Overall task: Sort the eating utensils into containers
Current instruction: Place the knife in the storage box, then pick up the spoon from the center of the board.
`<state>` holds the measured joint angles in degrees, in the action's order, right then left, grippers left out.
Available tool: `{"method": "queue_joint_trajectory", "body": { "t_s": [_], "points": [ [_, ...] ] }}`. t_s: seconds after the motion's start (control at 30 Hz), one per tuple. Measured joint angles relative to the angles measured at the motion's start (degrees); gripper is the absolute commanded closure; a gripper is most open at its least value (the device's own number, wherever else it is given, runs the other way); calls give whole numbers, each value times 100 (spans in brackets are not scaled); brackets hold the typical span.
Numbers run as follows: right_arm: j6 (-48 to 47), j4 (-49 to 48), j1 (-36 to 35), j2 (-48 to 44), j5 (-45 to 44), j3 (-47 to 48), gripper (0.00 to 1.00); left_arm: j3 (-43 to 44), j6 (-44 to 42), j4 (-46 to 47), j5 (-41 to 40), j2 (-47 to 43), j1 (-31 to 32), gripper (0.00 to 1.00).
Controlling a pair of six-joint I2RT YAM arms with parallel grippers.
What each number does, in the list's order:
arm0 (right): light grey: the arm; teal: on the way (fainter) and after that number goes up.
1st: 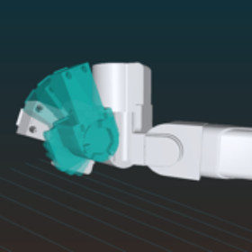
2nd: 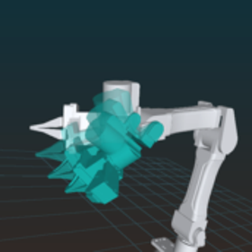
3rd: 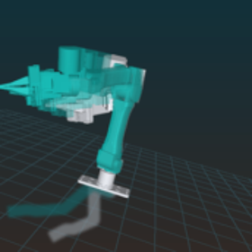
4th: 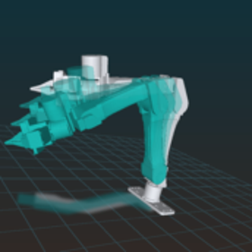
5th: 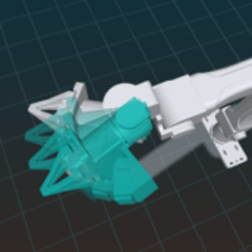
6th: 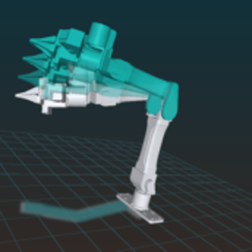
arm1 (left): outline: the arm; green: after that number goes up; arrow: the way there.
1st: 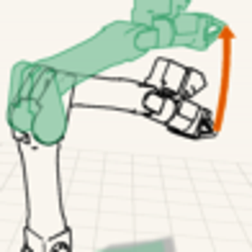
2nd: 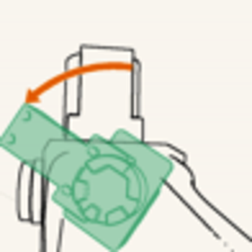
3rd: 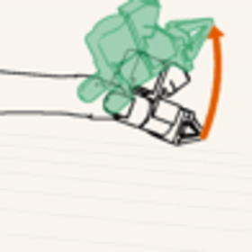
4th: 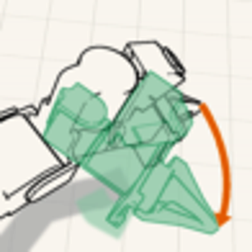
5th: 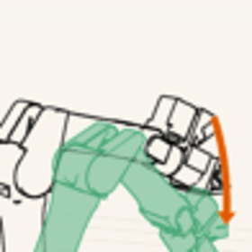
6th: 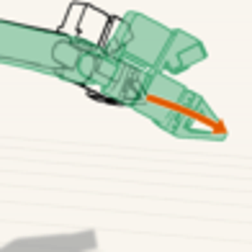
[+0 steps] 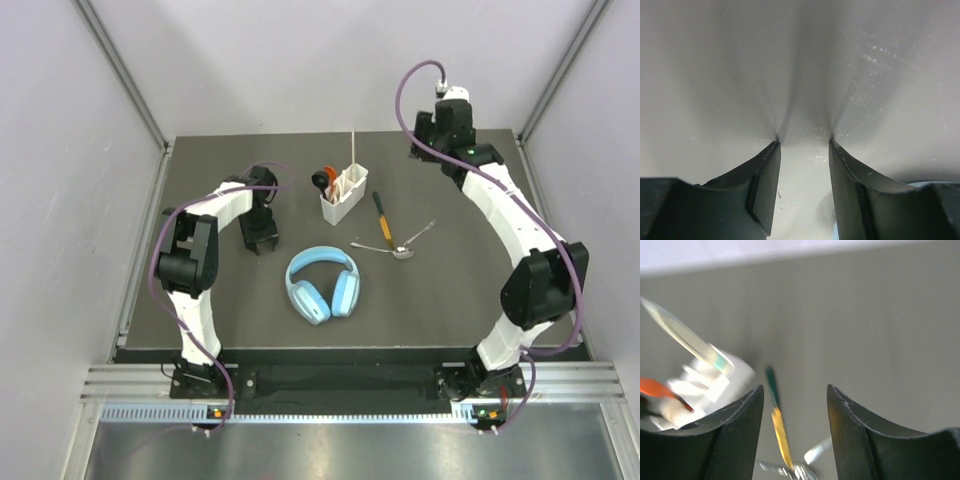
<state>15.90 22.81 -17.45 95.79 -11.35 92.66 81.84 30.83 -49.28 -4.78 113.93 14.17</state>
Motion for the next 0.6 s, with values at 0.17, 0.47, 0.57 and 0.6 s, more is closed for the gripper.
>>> {"method": "queue_joint_trajectory", "body": {
  "t_s": [0.17, 0.47, 0.57, 0.6],
  "points": [
    [-131, 1368, 70, 472, 319, 0, 44, 50, 81, 4, -22, 4, 0, 51],
    [201, 2688, 125, 852, 1537, -85, 48, 210, 131, -15, -72, 4, 0, 51],
    [721, 2756, 420, 809, 2555, -485, 47, 210, 199, -33, -70, 4, 15, 51],
    [909, 2741, 533, 763, 2837, -750, 47, 210, 205, -33, -68, 4, 26, 51]
  ]
}}
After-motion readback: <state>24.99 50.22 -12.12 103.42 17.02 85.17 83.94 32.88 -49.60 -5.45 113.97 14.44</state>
